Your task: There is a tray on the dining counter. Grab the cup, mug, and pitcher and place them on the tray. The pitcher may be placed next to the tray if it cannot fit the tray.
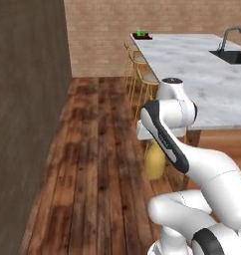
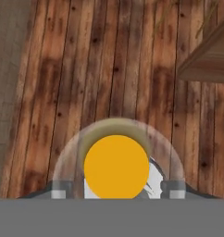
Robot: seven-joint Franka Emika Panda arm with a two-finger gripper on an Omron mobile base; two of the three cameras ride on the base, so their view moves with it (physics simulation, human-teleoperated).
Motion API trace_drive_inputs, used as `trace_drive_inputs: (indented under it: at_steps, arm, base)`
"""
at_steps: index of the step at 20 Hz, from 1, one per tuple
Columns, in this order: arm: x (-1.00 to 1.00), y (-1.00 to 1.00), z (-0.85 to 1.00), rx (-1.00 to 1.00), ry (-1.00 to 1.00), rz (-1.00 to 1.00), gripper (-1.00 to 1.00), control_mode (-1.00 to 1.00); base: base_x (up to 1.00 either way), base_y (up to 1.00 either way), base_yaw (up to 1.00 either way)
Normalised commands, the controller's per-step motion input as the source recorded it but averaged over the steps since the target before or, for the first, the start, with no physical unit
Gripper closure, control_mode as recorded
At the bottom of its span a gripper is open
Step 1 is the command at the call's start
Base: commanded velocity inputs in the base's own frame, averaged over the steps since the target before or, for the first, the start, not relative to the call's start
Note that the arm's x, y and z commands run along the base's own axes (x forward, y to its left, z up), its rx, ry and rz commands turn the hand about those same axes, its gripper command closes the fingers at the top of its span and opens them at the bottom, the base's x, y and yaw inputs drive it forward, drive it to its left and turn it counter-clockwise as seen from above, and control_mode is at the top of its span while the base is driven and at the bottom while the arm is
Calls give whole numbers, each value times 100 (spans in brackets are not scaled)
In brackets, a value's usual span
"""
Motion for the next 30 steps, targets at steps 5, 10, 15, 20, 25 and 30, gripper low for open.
trace_drive_inputs:
  at_steps: [5, 10, 15, 20, 25, 30]
  arm:
    - [0, 0, 0, 0, 0, 0, 100, 100]
    - [0, 0, 0, 0, 0, 0, 100, 100]
    - [0, 0, 0, 0, 0, 0, 100, 100]
    - [0, 0, 0, 0, 0, 0, 100, 100]
    - [0, 0, 0, 0, 0, 0, 100, 100]
    - [0, 0, 0, 0, 0, 0, 100, 100]
  base:
    - [81, 41, -2]
    - [100, 71, -23]
    - [99, 72, -25]
    - [95, 53, -25]
    - [91, 21, -24]
    - [94, 1, -10]
